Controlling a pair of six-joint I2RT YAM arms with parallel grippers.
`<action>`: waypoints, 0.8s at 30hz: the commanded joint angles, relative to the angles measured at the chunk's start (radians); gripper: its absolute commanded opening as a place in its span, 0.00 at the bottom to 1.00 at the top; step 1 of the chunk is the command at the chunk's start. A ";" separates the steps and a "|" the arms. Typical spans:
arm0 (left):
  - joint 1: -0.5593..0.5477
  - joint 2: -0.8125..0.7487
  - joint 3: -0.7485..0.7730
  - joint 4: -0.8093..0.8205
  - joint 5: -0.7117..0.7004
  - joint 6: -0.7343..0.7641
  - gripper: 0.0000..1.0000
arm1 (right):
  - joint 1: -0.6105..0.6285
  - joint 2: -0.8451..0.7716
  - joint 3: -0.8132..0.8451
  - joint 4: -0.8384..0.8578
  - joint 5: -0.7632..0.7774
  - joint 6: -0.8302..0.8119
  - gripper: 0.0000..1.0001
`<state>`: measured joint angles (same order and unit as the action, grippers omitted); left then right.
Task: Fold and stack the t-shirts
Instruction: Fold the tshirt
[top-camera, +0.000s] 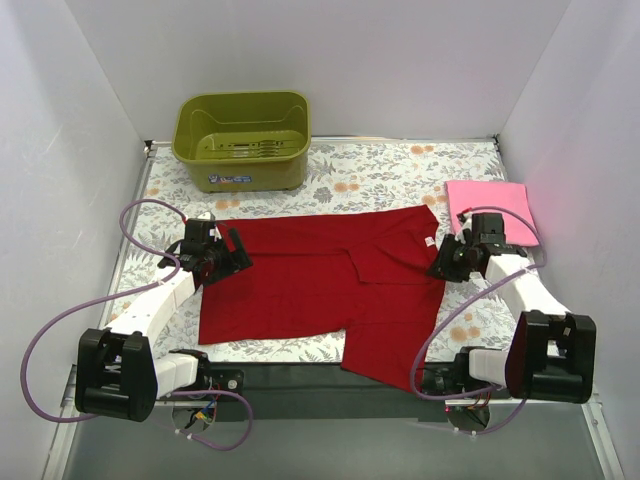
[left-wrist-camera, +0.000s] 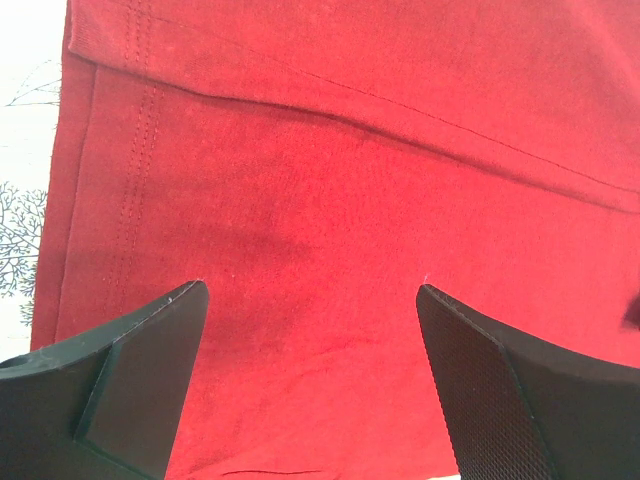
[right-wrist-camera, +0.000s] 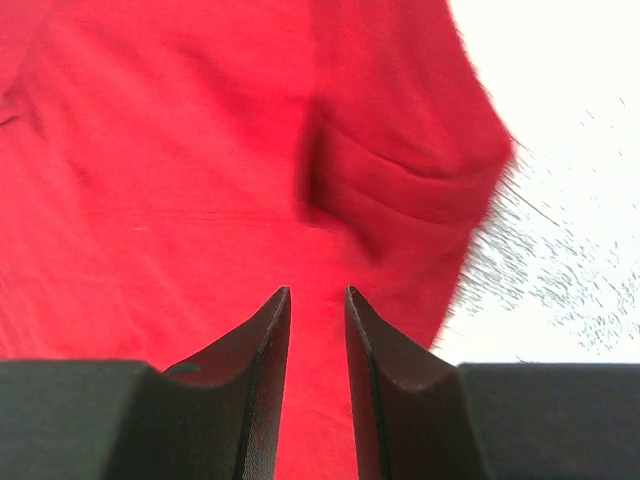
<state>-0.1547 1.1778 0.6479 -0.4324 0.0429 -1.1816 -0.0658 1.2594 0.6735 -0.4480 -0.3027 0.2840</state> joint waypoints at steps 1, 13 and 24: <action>-0.005 -0.009 0.012 0.020 0.015 0.017 0.79 | 0.108 -0.074 0.095 0.012 0.059 -0.026 0.31; -0.005 -0.006 0.010 0.020 -0.001 0.017 0.79 | 0.481 0.201 0.198 0.204 0.065 0.070 0.29; -0.005 -0.006 0.009 0.020 0.000 0.017 0.79 | 0.664 0.270 0.219 0.209 0.210 0.089 0.36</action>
<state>-0.1547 1.1793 0.6479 -0.4324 0.0456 -1.1782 0.5716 1.5547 0.8402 -0.2634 -0.1833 0.3679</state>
